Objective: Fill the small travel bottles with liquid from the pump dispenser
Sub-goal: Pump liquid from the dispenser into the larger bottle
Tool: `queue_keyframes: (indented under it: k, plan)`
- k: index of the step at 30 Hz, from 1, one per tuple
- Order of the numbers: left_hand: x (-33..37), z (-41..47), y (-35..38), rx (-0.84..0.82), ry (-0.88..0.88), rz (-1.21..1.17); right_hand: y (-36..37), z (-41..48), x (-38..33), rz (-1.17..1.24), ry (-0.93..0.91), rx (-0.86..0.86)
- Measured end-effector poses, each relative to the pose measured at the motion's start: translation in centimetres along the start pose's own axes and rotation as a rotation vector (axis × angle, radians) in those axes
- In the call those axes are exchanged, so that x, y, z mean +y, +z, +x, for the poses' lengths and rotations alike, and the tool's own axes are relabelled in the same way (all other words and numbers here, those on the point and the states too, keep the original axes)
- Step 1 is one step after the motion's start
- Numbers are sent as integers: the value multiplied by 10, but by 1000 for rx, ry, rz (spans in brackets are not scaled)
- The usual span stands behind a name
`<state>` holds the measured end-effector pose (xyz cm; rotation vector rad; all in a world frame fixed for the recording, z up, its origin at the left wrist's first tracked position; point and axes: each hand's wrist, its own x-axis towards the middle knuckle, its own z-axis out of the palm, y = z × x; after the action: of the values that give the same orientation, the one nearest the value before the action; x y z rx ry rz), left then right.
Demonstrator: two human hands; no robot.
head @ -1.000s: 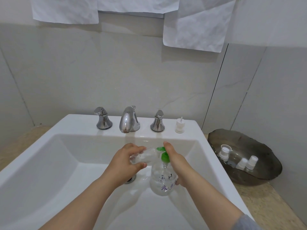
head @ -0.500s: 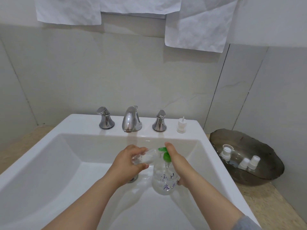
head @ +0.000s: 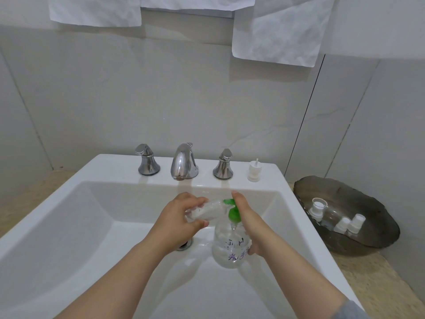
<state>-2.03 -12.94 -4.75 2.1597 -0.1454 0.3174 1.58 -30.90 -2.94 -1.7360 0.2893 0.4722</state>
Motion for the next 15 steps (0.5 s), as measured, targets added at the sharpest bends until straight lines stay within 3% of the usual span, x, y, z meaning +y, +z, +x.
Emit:
queue_keyframes:
  k: [15]
  plan:
    - [-5,-1,4,-40,-26,84,3,-3,1,-16,-39,7]
